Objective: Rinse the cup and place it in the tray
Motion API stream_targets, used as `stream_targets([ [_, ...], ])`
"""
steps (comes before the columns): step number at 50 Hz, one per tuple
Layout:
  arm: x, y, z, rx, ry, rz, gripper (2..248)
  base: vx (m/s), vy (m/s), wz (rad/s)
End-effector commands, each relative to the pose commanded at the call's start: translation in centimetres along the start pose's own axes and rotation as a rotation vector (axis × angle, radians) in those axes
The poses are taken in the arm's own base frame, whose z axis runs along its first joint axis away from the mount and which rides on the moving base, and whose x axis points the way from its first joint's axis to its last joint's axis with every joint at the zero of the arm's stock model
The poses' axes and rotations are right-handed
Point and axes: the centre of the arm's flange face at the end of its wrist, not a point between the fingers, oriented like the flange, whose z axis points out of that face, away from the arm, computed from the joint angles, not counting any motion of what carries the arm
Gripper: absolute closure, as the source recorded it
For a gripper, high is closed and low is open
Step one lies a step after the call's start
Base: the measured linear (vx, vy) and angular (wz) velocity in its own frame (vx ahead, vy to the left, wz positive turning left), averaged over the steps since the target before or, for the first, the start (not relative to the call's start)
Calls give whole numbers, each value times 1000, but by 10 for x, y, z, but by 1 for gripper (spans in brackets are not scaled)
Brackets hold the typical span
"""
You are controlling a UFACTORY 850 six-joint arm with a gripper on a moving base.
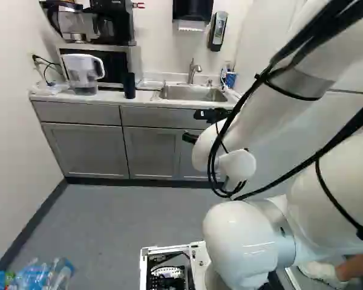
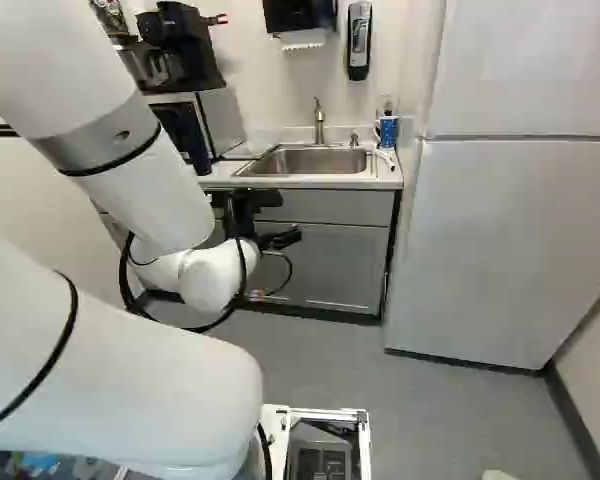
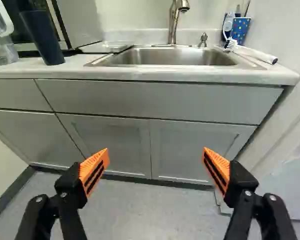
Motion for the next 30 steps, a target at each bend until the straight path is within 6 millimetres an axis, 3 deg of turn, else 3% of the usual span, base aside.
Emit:
stream_targets([
  [30, 1, 0, 1, 0, -1, 0, 3, 0, 0, 0],
])
